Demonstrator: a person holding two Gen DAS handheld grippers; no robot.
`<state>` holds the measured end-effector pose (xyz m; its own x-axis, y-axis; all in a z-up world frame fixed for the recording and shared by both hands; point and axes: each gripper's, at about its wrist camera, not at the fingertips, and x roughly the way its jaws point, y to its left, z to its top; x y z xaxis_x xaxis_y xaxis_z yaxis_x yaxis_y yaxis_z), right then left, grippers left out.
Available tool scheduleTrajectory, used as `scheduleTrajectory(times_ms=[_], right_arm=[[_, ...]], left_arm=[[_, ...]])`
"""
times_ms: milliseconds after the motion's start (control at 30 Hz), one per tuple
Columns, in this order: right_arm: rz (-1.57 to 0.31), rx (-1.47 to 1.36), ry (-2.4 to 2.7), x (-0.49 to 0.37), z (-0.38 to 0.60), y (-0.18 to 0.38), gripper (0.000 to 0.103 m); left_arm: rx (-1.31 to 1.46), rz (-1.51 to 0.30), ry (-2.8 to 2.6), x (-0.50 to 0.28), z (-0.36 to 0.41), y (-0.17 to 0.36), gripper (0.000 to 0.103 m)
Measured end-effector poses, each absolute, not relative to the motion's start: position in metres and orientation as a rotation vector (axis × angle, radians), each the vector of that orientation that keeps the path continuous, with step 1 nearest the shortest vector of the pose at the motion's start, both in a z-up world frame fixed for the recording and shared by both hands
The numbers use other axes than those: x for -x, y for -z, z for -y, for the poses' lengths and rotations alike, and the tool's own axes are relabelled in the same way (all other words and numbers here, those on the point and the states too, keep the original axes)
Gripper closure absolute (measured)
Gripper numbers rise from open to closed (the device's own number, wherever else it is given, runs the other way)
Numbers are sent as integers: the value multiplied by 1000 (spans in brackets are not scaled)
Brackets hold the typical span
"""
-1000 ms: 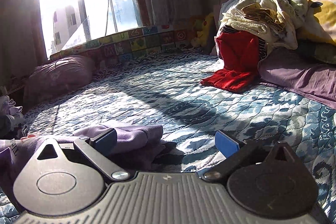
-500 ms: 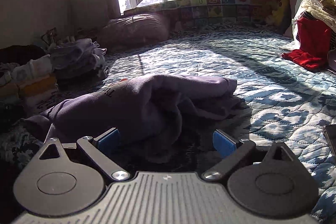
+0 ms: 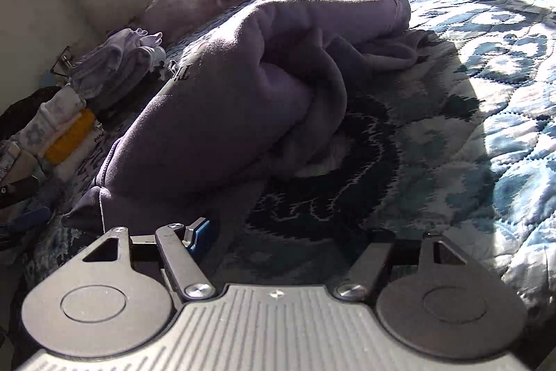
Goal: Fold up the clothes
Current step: 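Grasp the sweatshirt edge with the right tool while the left tool holds it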
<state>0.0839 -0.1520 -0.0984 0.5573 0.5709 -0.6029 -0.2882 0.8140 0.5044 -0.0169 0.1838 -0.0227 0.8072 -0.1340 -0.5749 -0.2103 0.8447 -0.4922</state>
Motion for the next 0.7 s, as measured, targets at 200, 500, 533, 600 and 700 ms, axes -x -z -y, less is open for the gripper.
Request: scheduleTrajectory(times_ms=[200, 500, 533, 600, 700], right_arm=[[-810, -461, -508, -94, 145, 106, 39], [-752, -538, -463, -129, 148, 115, 39], [-753, -555, -484, -133, 148, 115, 49], [-759, -570, -503, -138, 146, 113, 72], [-737, -592, -514, -136, 153, 105, 93]], left_arm=[[634, -686, -71, -1, -199, 42, 34], [761, -730, 0, -23, -205, 72, 41], [771, -721, 10, -23, -204, 73, 46], [755, -706, 4, -22, -199, 72, 66], [739, -672, 29, -16, -194, 65, 84]])
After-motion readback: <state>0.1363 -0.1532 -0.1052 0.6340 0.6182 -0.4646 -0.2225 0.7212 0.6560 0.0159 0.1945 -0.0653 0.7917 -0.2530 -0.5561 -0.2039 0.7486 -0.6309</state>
